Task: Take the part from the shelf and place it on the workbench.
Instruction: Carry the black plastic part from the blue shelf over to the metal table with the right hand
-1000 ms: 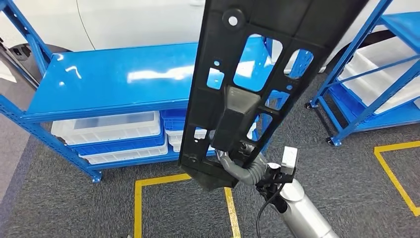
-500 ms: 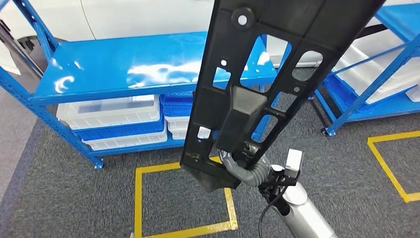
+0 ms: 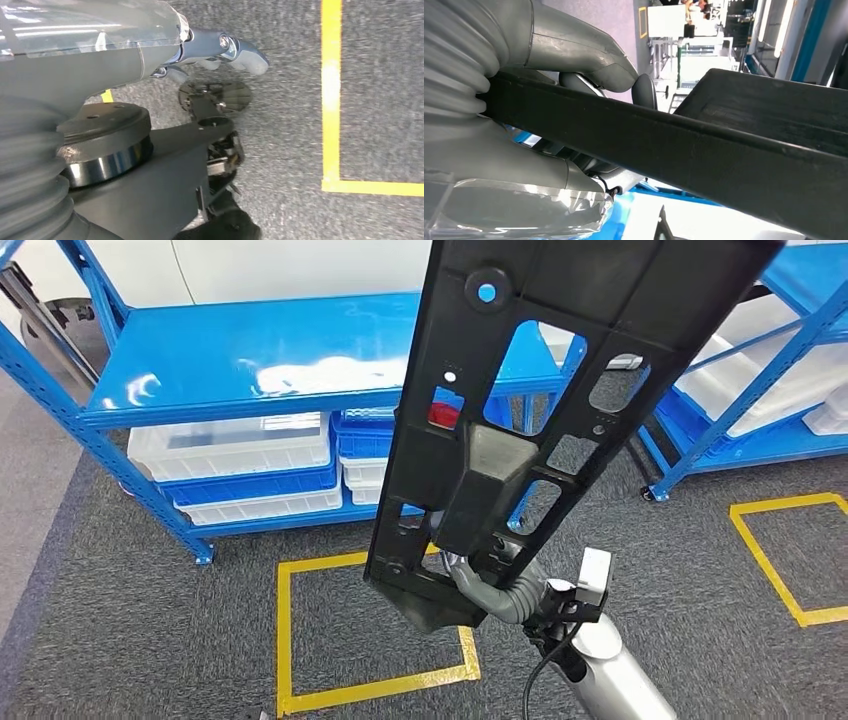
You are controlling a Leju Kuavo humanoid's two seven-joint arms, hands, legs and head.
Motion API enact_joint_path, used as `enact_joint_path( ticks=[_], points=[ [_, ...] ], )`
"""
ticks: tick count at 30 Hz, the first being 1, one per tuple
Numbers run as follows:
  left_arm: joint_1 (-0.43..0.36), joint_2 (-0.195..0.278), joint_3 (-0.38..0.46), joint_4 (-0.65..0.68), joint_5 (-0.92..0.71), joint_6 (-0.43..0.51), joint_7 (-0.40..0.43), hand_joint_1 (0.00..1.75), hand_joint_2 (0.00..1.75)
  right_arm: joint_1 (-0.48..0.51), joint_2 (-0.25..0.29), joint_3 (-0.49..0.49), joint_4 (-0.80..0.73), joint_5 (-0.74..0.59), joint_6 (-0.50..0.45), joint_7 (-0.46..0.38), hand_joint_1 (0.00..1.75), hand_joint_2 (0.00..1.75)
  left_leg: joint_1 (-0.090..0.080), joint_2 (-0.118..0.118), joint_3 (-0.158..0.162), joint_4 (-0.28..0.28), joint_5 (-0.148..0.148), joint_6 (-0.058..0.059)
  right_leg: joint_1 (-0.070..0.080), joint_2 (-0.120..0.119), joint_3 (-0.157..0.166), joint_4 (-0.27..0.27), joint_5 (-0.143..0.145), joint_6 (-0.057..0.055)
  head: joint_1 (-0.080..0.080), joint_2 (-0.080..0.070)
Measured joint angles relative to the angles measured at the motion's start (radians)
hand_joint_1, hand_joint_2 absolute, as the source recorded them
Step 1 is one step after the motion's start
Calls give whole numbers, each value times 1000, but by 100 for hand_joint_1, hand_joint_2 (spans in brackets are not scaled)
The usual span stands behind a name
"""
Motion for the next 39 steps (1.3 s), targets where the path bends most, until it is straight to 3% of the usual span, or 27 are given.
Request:
enact_joint_path(
  ticks=[1, 2, 3, 5, 6, 8, 10, 11, 12, 13, 15, 16, 18, 21, 22, 24, 26, 27, 28, 29, 32, 34, 36, 37, 39],
  points=[
    [0, 0, 0, 0, 0, 0, 0, 0, 175, 1, 0, -1, -2, 1, 0, 0, 175, 175, -2, 1, -15, 2, 10, 1, 0, 0, -10, 62, -32, 0, 0, 0],
    [0, -1, 0, 0, 0, 1, -1, 0, 175, 2, 1, -3, -7, 2, 1, 1, 175, 175, -5, 1, -43, 10, 28, -2, 5, -1, 45, 31, -41, -9, 0, 0],
    [0, -2, 0, 0, 1, 1, -2, 0, 175, 3, 1, -6, -12, 2, 2, 1, 175, 175, -6, 2, -69, 15, 48, -8, 12, -1, 100, -12, -36, -19, 0, 0],
    [0, -3, 0, 0, 1, 3, -3, 0, 175, 5, 3, -11, -20, 3, 3, 1, 175, 175, -5, 3, -105, 19, 80, -24, 22, -2, 221, -177, 10, -42, 0, 0],
    [0, -3, 0, 0, 1, 4, -2, 0, 175, 5, 3, -12, -21, 3, 3, 2, 175, 175, -3, 1, -108, 20, 75, -31, 20, -3, 218, -184, 24, -46, 0, 0],
    [1, -3, 0, 0, 0, 6, -1, 0, 175, 6, 6, -13, -22, 4, 4, 2, 175, 175, -2, -2, -130, 76, 13, -44, 12, -8, 205, -196, 45, -54, 0, 0],
    [1, -3, 0, 0, -1, 10, 2, 0, 175, 6, 9, -15, -24, 5, 4, 3, 175, 175, 6, -3, -165, 208, -76, -57, 11, -10, 181, -189, 61, -57, 0, 0],
    [0, -3, 0, 0, -2, 14, 2, 0, 175, 8, 10, -16, -25, 6, 4, 5, 175, 175, 11, -3, -178, 270, -100, -64, 10, -10, 168, -183, 67, -56, 0, 0],
    [0, -3, 0, 0, -3, 17, 1, 0, 175, 9, 10, -16, -25, 8, 4, 6, 175, 175, 15, -3, -178, 306, -101, -70, 9, -10, 154, -177, 73, -53, 0, 0],
    [0, -3, 0, 0, -3, 20, -2, 0, 175, 11, 10, -17, -26, 9, 4, 7, 175, 175, 19, -3, -161, 306, -80, -75, 6, -10, 140, -170, 77, -50, 0, 0],
    [-2, -3, -1, 0, -4, 30, -5, 0, 175, 14, 11, -19, -29, 10, 3, 9, 175, 175, 28, -3, -86, 212, -25, -84, 1, -9, 116, -154, 83, -41, 0, 0],
    [-3, -3, -1, 0, -6, 34, -4, 0, 175, 15, 12, -21, -32, 11, 3, 10, 175, 175, 29, -6, -41, 144, -18, -87, 0, -8, 106, -146, 86, -35, 0, 0],
    [-5, -3, -2, 0, -8, 39, -2, 0, 175, 15, 13, -23, -39, 11, 3, 11, 175, 175, 26, -11, 12, 51, -38, -77, 1, -6, 89, -134, 97, -21, 0, 0],
    [-5, -3, -2, 0, -9, 39, -1, 0, 175, 18, 13, -25, -44, 12, 3, 11, 175, 175, 20, -11, 7, 29, -35, -43, -3, -5, 74, -130, 108, 2, 0, 0],
    [-5, -3, -2, 0, -9, 39, 0, 0, 175, 20, 13, -26, -44, 13, 3, 11, 175, 175, 19, -9, 2, 27, -28, -33, -6, -5, 66, -115, 94, 7, 0, 0],
    [-6, -3, -3, 0, -10, 40, 0, 0, 175, 23, 13, -30, -44, 15, 3, 12, 175, 175, 18, -6, -13, 25, -14, -17, -8, -4, 28, -21, 25, 12, 0, 0],
    [-5, -3, -4, 0, -10, 40, 0, 0, 175, 26, 13, -33, -44, 17, 3, 12, 175, 175, 12, -3, -29, 26, -1, -11, -8, -4, -18, 112, -46, 14, 0, 0],
    [-5, -3, -5, 0, -10, 41, 0, 0, 175, 29, 13, -34, -44, 17, 3, 12, 175, 175, 9, -1, -36, 27, 4, -9, -7, -4, -25, 148, -59, 13, 0, 0],
    [-5, -3, -6, 0, -10, 41, 0, 0, 175, 32, 13, -36, -44, 18, 3, 12, 175, 175, 6, 2, -43, 28, 8, -8, -7, -4, -13, 147, -54, 11, 0, 0],
    [-5, -3, -7, 0, -11, 41, 0, 0, 175, 34, 13, -37, -44, 18, 3, 12, 175, 175, 4, 6, -47, 30, 11, -8, -5, -7, 21, 105, -33, 6, 0, 0],
    [-5, -4, -10, 0, -13, 41, 0, 0, 175, 34, 13, -42, -50, 15, 3, 13, 175, 175, -4, 21, -54, 36, 16, -14, 12, -49, 143, -94, 26, -19, 0, 0],
    [-6, -5, -12, 0, -14, 41, 0, 0, 175, 35, 13, -44, -55, 10, 3, 15, 175, 175, -8, 37, -58, 37, 19, -23, 21, -56, 156, -132, 29, -32, 0, 0],
    [-7, -5, -15, 0, -16, 41, 0, 0, 175, 40, 13, -47, -57, 7, 3, 19, 175, 175, -8, 50, -59, 39, 19, -32, 17, -38, 150, -138, 39, -43, 0, 0],
    [-8, -5, -17, 0, -16, 41, 0, 0, 175, 42, 13, -48, -58, 7, 4, 21, 175, 175, -7, 45, -63, 50, 7, -37, 14, -30, 149, -143, 46, -49, 0, 0],
    [-9, -5, -19, 0, -16, 41, 0, 0, 175, 44, 13, -49, -60, 5, 4, 22, 175, 175, -5, 20, -97, 134, -51, -47, 9, -16, 143, -150, 58, -59, 0, 0]
  ],
)
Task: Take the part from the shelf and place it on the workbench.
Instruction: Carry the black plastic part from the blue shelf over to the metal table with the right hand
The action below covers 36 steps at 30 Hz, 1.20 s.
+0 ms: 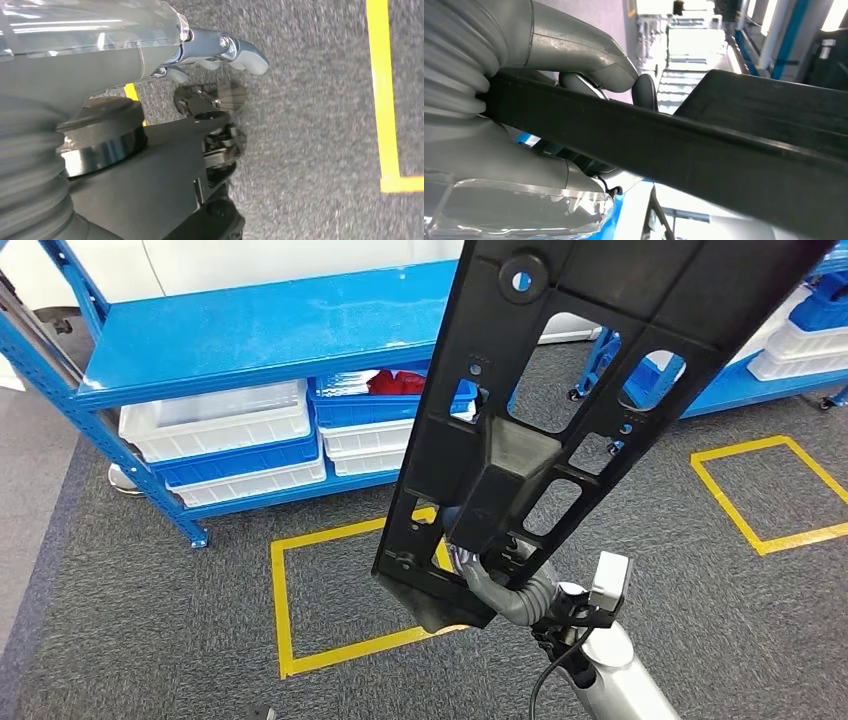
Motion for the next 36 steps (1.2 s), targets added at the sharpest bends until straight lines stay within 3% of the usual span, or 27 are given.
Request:
enact_joint_path(
  ticks=[2, 3, 4, 6, 7, 8, 10, 12, 13, 14, 16, 18, 19, 20, 21, 23, 25, 27, 29, 31, 33, 34, 35, 36],
  points=[
    [1, 0, -1, 0, 0, 0, 0, 0, 175, 4, 1, 0, -1, -1, 0, 0, 175, 175, 4, -16, -52, 134, -68, -7, 1, 17, -11, 1, 9, -4, 0, 0],
    [2, 1, -1, 0, 0, 0, 1, 0, 175, 7, 1, 0, -1, -1, 0, 1, 175, 175, 5, -18, -67, 176, -82, -9, 2, 27, -17, 3, 12, -4, 0, 0],
    [2, 1, -1, 0, -1, 0, 1, 0, 175, 9, 1, 0, -1, -2, 0, 1, 175, 175, 6, -19, -63, 181, -76, -9, 2, 37, -22, 5, 15, -2, 0, 0],
    [2, 1, -2, 0, -2, 0, 1, 0, 175, 12, 1, 0, -2, -2, 2, 1, 175, 175, 7, -29, -1, 77, -18, -5, 2, 58, -30, 12, 19, 1, 0, 0],
    [2, 1, -2, 0, -3, 0, 1, 0, 175, 14, 1, 0, -4, -3, 3, 1, 175, 175, 7, -48, 39, 6, 5, -1, 3, 67, -34, 16, 21, 4, 0, 0],
    [2, 1, -3, 0, -3, 0, 1, 0, 175, 16, 1, -1, -6, -4, 4, 1, 175, 175, 8, -66, 68, -52, 21, 3, 3, 76, -38, 20, 23, 8, 0, 0],
    [2, 2, -3, 0, -3, 0, 2, 0, 175, 21, 1, -1, -12, -4, 4, 1, 175, 175, 8, -86, 88, -98, 24, 10, 0, 93, -48, 23, 31, 20, 0, 0],
    [3, 1, -3, 0, -2, 1, 1, 0, 175, 27, 1, -2, -14, -5, 7, 1, 175, 175, 8, -70, 88, -105, 34, 19, -3, 104, -55, 21, 38, 34, 0, 0],
    [3, 1, -3, 0, 0, 2, 0, 0, 175, 30, 0, -3, -14, -6, 10, 1, 175, 175, 10, -60, 87, -110, 40, 25, -2, 93, -60, 28, 32, 39, 0, 0],
    [3, 0, -3, 0, 2, 3, -1, 0, 175, 31, 0, -4, -14, -8, 13, 0, 175, 175, 13, -49, 86, -115, 46, 31, -1, 75, -71, 51, 13, 44, 0, 0],
    [7, 0, -2, 0, 5, 4, -3, 0, 175, 32, -1, -5, -14, -13, 19, -1, 175, 175, 14, -25, 80, -119, 53, 37, -3, 35, -118, 158, -54, 52, 0, 0],
    [14, 0, -2, 0, 6, 5, -3, 0, 175, 38, -1, -5, -14, -16, 22, -3, 175, 175, 14, -2, 73, -118, 55, 37, -9, 26, -166, 277, -108, 61, 0, 0],
    [17, 0, -2, 0, 6, 6, -3, 0, 175, 41, -2, -5, -14, -16, 23, -6, 175, 175, 14, 10, 70, -118, 56, 36, -12, 23, -168, 295, -109, 64, 0, 0],
    [19, 0, -2, 0, 6, 6, -3, 0, 175, 44, -3, -5, -13, -17, 23, -8, 175, 175, 14, 22, 69, -117, 56, 35, -15, 19, -151, 276, -93, 66, 0, 0],
    [20, 0, -2, 0, 6, 7, -4, 0, 175, 46, -4, -5, -13, -17, 23, -11, 175, 175, 14, 32, 69, -116, 56, 33, -17, 8, -113, 214, -63, 67, 0, 0],
    [20, 0, -2, 0, 6, 8, -5, 0, 175, 47, -7, -5, -14, -18, 23, -16, 175, 175, 11, 50, 69, -112, 54, 25, -12, -34, -34, 75, -20, 61, 0, 0],
    [19, 0, -2, 0, 7, 9, -7, 0, 175, 49, -8, -5, -16, -18, 24, -20, 175, 175, 7, 65, 69, -109, 52, 12, -3, -52, -9, 17, -12, 47, 0, 0],
    [17, 1, -2, 0, 7, 9, -9, 0, 175, 53, -10, -5, -18, -19, 26, -22, 175, 175, 6, 80, 69, -109, 51, 0, -1, -30, -15, 16, -7, 32, 0, 0],
    [14, 1, -2, 0, 8, 9, -12, 0, 175, 55, -12, -5, -19, -20, 28, -23, 175, 175, 10, 56, 61, -86, 28, -11, -5, -12, -18, 11, 0, 17, 0, 0],
    [15, 1, -2, 0, 8, 10, -14, 0, 175, 56, -12, -4, -20, -22, 28, -25, 175, 175, 14, 6, 18, 18, -36, -17, -6, 7, -21, 9, 6, 6, 0, 0],
    [19, 2, -2, 0, 8, 10, -15, 0, 175, 60, -12, -4, -20, -23, 28, -27, 175, 175, 14, -16, -43, 158, -95, -17, -3, 31, -26, 10, 9, 1, 0, 0],
    [21, 2, -2, 0, 8, 11, -15, 0, 175, 62, -13, -4, -20, -23, 28, -27, 175, 175, 14, -18, -58, 191, -100, -16, -1, 44, -27, 11, 10, 0, 0, 0],
    [22, 2, -2, 0, 8, 11, -15, 0, 175, 63, -13, -4, -19, -23, 28, -27, 175, 175, 14, -19, -54, 184, -83, -12, 1, 58, -28, 13, 11, 0, 0, 0],
    [22, 2, -2, 0, 8, 11, -16, 0, 175, 64, -13, -4, -19, -24, 28, -27, 175, 175, 13, -25, -32, 137, -50, -7, 3, 71, -28, 15, 11, 0, 0, 0]
  ],
)
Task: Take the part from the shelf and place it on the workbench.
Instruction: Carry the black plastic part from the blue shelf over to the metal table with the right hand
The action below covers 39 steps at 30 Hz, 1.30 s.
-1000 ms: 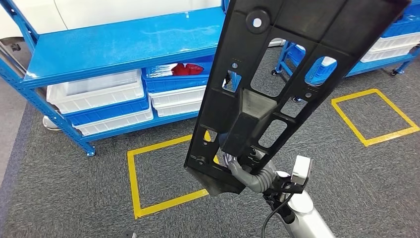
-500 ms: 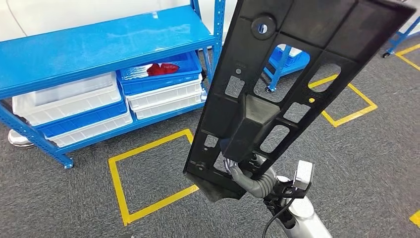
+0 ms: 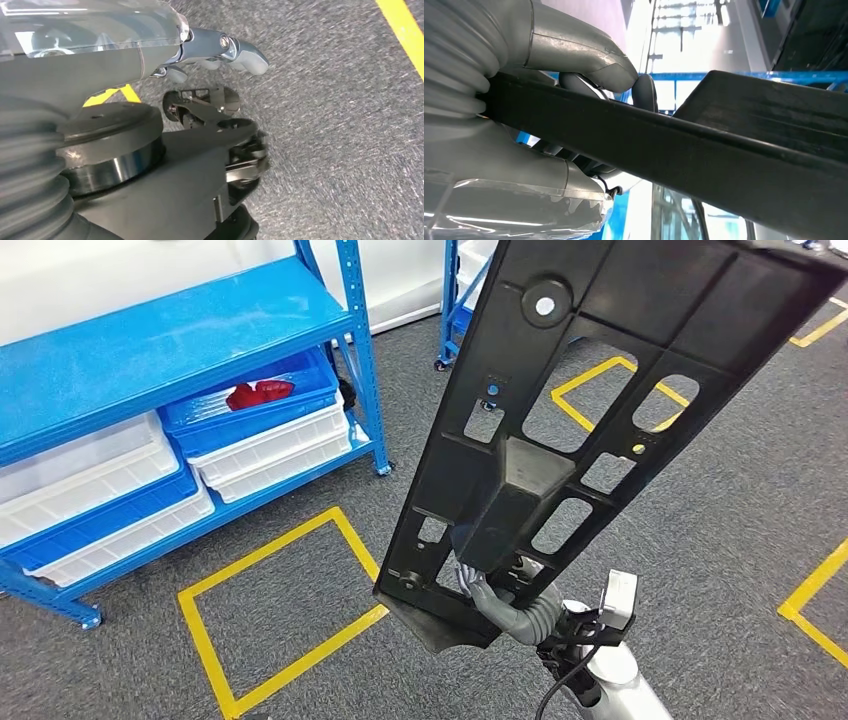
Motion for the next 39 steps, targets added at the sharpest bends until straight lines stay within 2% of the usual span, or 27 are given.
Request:
enact_joint_path(
  ticks=[1, 2, 4, 5, 7, 9, 11, 12, 13, 14, 15, 16, 18, 19, 22, 24, 26, 27, 28, 29, 30, 31, 33, 35, 37, 38, 39],
  points=[
    [0, 0, 0, 0, 0, 0, -1, 0, 175, 0, 0, 0, 0, 0, 0, 0, 175, 175, -1, -16, 34, -73, 40, 8, 1, 13, 0, 2, 0, 0, 0, 0],
    [-1, 2, 0, 0, 0, 0, -1, 0, 175, 1, 0, 0, 0, -1, -1, -1, 175, 175, 0, -42, 65, -141, 68, 16, 3, 24, -1, 4, 1, 2, 0, 0],
    [-1, 3, 0, 0, -2, 0, 0, 0, 175, 4, -1, 0, -1, -2, -6, -5, 175, 175, 0, -83, 100, -226, 91, 24, -1, 44, -10, 7, 5, 11, 0, 0],
    [-1, 4, -1, 0, -4, 0, 1, 0, 175, 11, -3, 0, -4, -3, -10, -8, 175, 175, -1, -88, 103, -236, 89, 24, -4, 55, -15, 7, 9, 19, 0, 0],
    [-1, 3, -2, 0, -8, 0, 5, 0, 175, 34, -12, -4, -15, -4, -19, -15, 175, 175, 1, -68, 106, -249, 97, 26, -6, 66, -22, 4, 14, 33, 0, 0],
    [-3, 0, -4, 0, -13, -1, 8, 0, 175, 53, -23, -9, -27, -4, -26, -23, 175, 175, 8, -42, 110, -265, 108, 33, -2, 27, -42, 39, -13, 43, 0, 0],
    [-1, -1, -4, 0, -17, -1, 11, 0, 175, 64, -29, -14, -36, -2, -31, -28, 175, 175, 8, -11, 111, -270, 110, 38, -5, -29, -94, 151, -76, 53, 0, 0],
    [2, -1, -5, 0, -19, -1, 12, 0, 175, 72, -31, -15, -39, -1, -32, -29, 175, 175, 8, 5, 110, -269, 110, 38, -9, -41, -123, 214, -103, 58, 0, 0],
    [3, -1, -5, 0, -21, -1, 13, 0, 175, 83, -33, -16, -42, 0, -32, -30, 175, 175, 7, 20, 109, -268, 108, 38, -13, -46, -141, 254, -115, 62, 0, 0],
    [3, -1, -5, 0, -23, -1, 13, 0, 175, 93, -34, -18, -45, 2, -33, -30, 175, 175, 7, 34, 108, -266, 107, 36, -17, -50, -139, 258, -107, 66, 0, 0],
    [2, -2, -7, 0, -24, -1, 13, 0, 175, 101, -36, -21, -49, 3, -33, -31, 175, 175, 8, 47, 108, -264, 105, 34, -21, -57, -116, 221, -83, 69, 0, 0],
    [0, -3, -9, 0, -25, -1, 14, 0, 175, 106, -38, -25, -53, 5, -34, -31, 175, 175, 8, 58, 109, -261, 102, 30, -23, -71, -76, 152, -51, 71, 0, 0],
    [-5, -4, -13, 0, -28, -2, 15, 0, 175, 113, -41, -33, -62, 5, -36, -32, 175, 175, 5, 76, 110, -255, 95, 20, -19, -106, -9, 33, -15, 64, 0, 0],
    [-7, -4, -16, 0, -29, -2, 16, 0, 175, 115, -41, -37, -66, 5, -36, -33, 175, 175, 3, 84, 111, -253, 93, 14, -15, -115, 4, 6, -11, 57, 0, 0],
    [-14, -4, -23, 0, -32, -2, 20, 0, 175, 126, -42, -47, -71, 6, -35, -34, 175, 175, 2, 102, 117, -254, 88, -5, -11, -93, 1, -1, -10, 36, 0, 0],
    [-17, -4, -26, 0, -33, -2, 21, 0, 175, 129, -41, -52, -75, 6, -33, -34, 175, 175, 7, 71, 106, -219, 58, -15, -15, -75, 2, -7, -5, 22, 0, 0],
    [-15, -4, -27, 0, -32, -2, 22, 0, 175, 129, -41, -54, -77, 6, -31, -34, 175, 175, 9, 24, 56, -102, -8, -18, -15, -55, 1, -9, -1, 12, 0, 0],
    [-12, -4, -27, 0, -32, -2, 23, 0, 175, 129, -41, -55, -77, 6, -30, -33, 175, 175, 9, 13, 23, -30, -39, -17, -13, -43, 0, -8, 0, 9, 0, 0],
    [-10, -4, -27, 0, -30, -1, 25, 0, 175, 129, -41, -55, -77, 5, -30, -32, 175, 175, 8, 8, -4, 24, -55, -16, -10, -30, -1, -8, 0, 7, 0, 0],
    [-9, -4, -27, 0, -28, -1, 25, 0, 175, 130, -41, -55, -77, 4, -29, -31, 175, 175, 8, 6, -14, 42, -49, -14, -8, -17, -1, -6, 1, 7, 0, 0],
    [-8, -4, -27, 0, -26, -1, 26, 0, 175, 129, -41, -56, -77, 3, -27, -31, 175, 175, 7, 3, -6, 20, -24, -10, -5, -3, -1, -5, 1, 6, 0, 0],
    [-8, -3, -27, 0, -23, -1, 26, 0, 175, 127, -41, -56, -77, 1, -25, -30, 175, 175, 6, -6, 19, -38, 14, -3, -4, 11, -1, -3, 1, 6, 0, 0],
    [-8, -1, -27, 0, -19, 0, 25, 0, 175, 119, -41, -57, -75, -5, -17, -30, 175, 175, 4, -47, 75, -173, 74, 12, -2, 36, -4, 2, 1, 9, 0, 0],
    [-8, 2, -27, 0, -17, 1, 25, 0, 175, 107, -41, -57, -72, -10, -9, -30, 175, 175, 2, -72, 99, -234, 87, 17, -6, 57, -12, 3, 5, 20, 0, 0],
    [-8, 2, -27, 0, -15, 2, 24, 0, 175, 96, -41, -57, -66, -14, -6, -28, 175, 175, 3, -56, 104, -246, 91, 20, -9, 72, -18, 2, 10, 34, 0, 0],
    [-9, 3, -26, 0, -14, 3, 23, 0, 175, 90, -41, -57, -63, -15, -6, -26, 175, 175, 5, -45, 107, -253, 96, 25, -7, 60, -22, 9, 7, 40, 0, 0],
    [-10, 3, -26, 0, -13, 3, 22, 0, 175, 82, -41, -58, -60, -16, -5, -24, 175, 175, 8, -34, 109, -260, 101, 30, -5, 38, -31, 28, -5, 44, 0, 0]
  ],
)
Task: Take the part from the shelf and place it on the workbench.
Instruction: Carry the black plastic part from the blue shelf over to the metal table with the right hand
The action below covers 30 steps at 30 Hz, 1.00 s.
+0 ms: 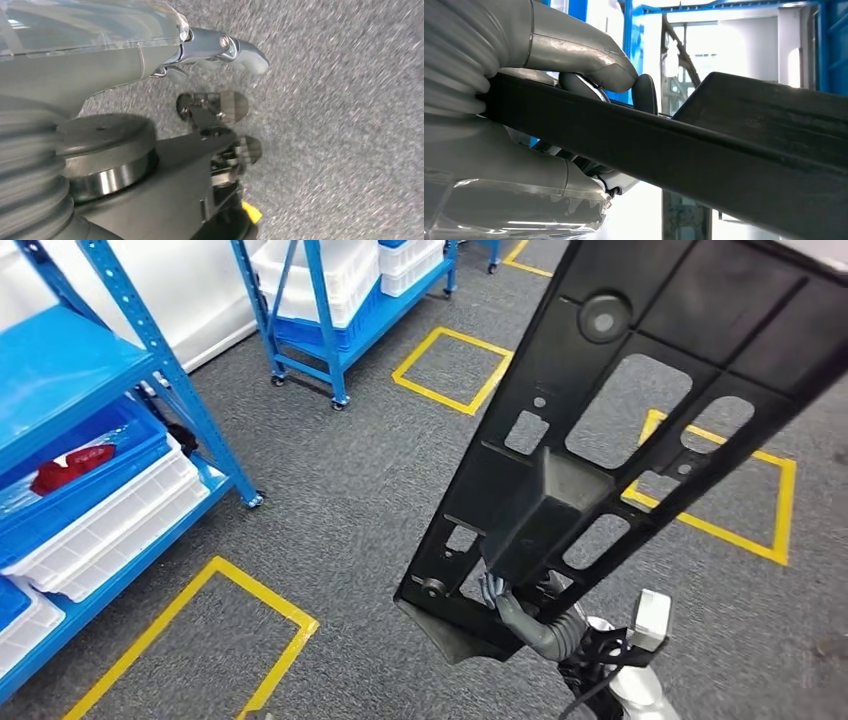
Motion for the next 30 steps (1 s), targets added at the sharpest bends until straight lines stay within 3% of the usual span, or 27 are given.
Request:
enact_joint_path(
  ticks=[2, 4, 5, 6, 7, 9, 11, 13, 15, 17, 19, 20, 21, 23, 25, 27, 29, 30],
  points=[
    [0, 0, 0, 0, 2, 0, -1, 0, 175, -16, 1, -1, 6, -1, 4, 2, 175, 175, 1, 24, 2, -7, 5, 6, 0, -58, -44, 95, -55, 7, 0, 0],
    [4, 1, 1, 0, 9, 0, -3, 0, 175, -24, 2, 0, 14, -3, 10, 6, 175, 175, 0, 49, 0, -6, 3, 7, -7, -81, -101, 215, -107, 16, 0, 0],
    [6, 1, 2, 0, 14, 0, -5, 0, 175, -25, 2, 0, 19, -4, 13, 8, 175, 175, 0, 61, 0, -5, 2, 5, -11, -85, -113, 241, -110, 20, 0, 0],
    [7, 1, 4, 0, 19, 0, -8, 0, 175, -26, 2, 1, 24, -5, 16, 10, 175, 175, 0, 72, 0, -4, 0, 3, -15, -90, -104, 226, -93, 23, 0, 0],
    [8, 1, 6, 0, 24, 0, -11, 0, 175, -29, 3, 2, 30, -7, 17, 12, 175, 175, 0, 83, 2, -2, -3, 0, -18, -98, -76, 174, -63, 24, 0, 0],
    [9, 2, 11, 0, 32, 1, -16, 0, 175, -42, 6, 4, 39, -9, 17, 13, 175, 175, -3, 102, 4, 4, -11, -10, -16, -138, -5, 38, -13, 22, 0, 0],
    [11, 2, 18, 0, 39, 1, -20, 0, 175, -57, 13, 6, 46, -9, 17, 17, 175, 175, -8, 117, 7, 7, -18, -22, -9, -158, 23, -23, -4, 11, 0, 0],
    [12, 3, 23, 0, 43, 1, -23, 0, 175, -64, 19, 9, 52, -9, 17, 23, 175, 175, -10, 134, 11, 6, -21, -33, -5, -137, 21, -23, -4, -3, 0, 0],
    [12, 3, 25, 0, 43, 1, -24, 0, 175, -68, 23, 11, 55, -8, 17, 26, 175, 175, -6, 120, 8, 26, -42, -43, -7, -117, 22, -28, -2, -16, 0, 0],
    [13, 3, 26, 0, 43, 1, -25, 0, 175, -76, 29, 12, 56, -8, 17, 27, 175, 175, -2, 74, -32, 122, -100, -48, -10, -97, 24, -31, 1, -28, 0, 0],
    [16, 3, 26, 0, 41, 0, -25, 0, 175, -80, 33, 13, 58, -9, 16, 30, 175, 175, -2, 45, -100, 264, -160, -47, -7, -73, 23, -30, 1, -33, 0, 0],
    [16, 3, 26, 0, 41, 1, -25, 0, 175, -80, 34, 13, 59, -9, 16, 31, 175, 175, -2, 41, -123, 306, -166, -46, -5, -59, 23, -29, 1, -33, 0, 0],
    [16, 3, 26, 0, 40, 1, -25, 0, 175, -79, 34, 13, 60, -10, 15, 32, 175, 175, -2, 39, -128, 308, -151, -44, -4, -45, 23, -28, 1, -33, 0, 0],
    [15, 3, 26, 0, 40, 2, -25, 0, 175, -78, 34, 13, 61, -10, 13, 33, 175, 175, -3, 23, -87, 202, -75, -34, -2, -15, 25, -26, 1, -33, 0, 0],
    [15, 3, 27, 0, 40, 4, -24, 0, 175, -75, 33, 12, 59, -10, 10, 35, 175, 175, -1, -20, -35, 75, -22, -25, -1, 12, 23, -22, 0, -27, 0, 0],
    [15, 2, 27, 0, 41, 5, -22, 0, 175, -68, 33, 10, 55, -10, 8, 38, 175, 175, -2, -42, -15, 28, -17, -21, -5, 34, 15, -21, 4, -14, 0, 0],
    [14, 1, 27, 0, 41, 6, -22, 0, 175, -58, 30, 6, 51, -9, 8, 41, 175, 175, -3, -22, -10, 17, -14, -13, -10, 48, 10, -24, 7, 0, 0, 0],
    [13, 0, 27, 0, 42, 7, -22, 0, 175, -55, 28, 3, 49, -9, 6, 42, 175, 175, -1, -10, -6, 11, -10, -6, -8, 33, 5, -15, 1, 6, 0, 0]
  ],
)
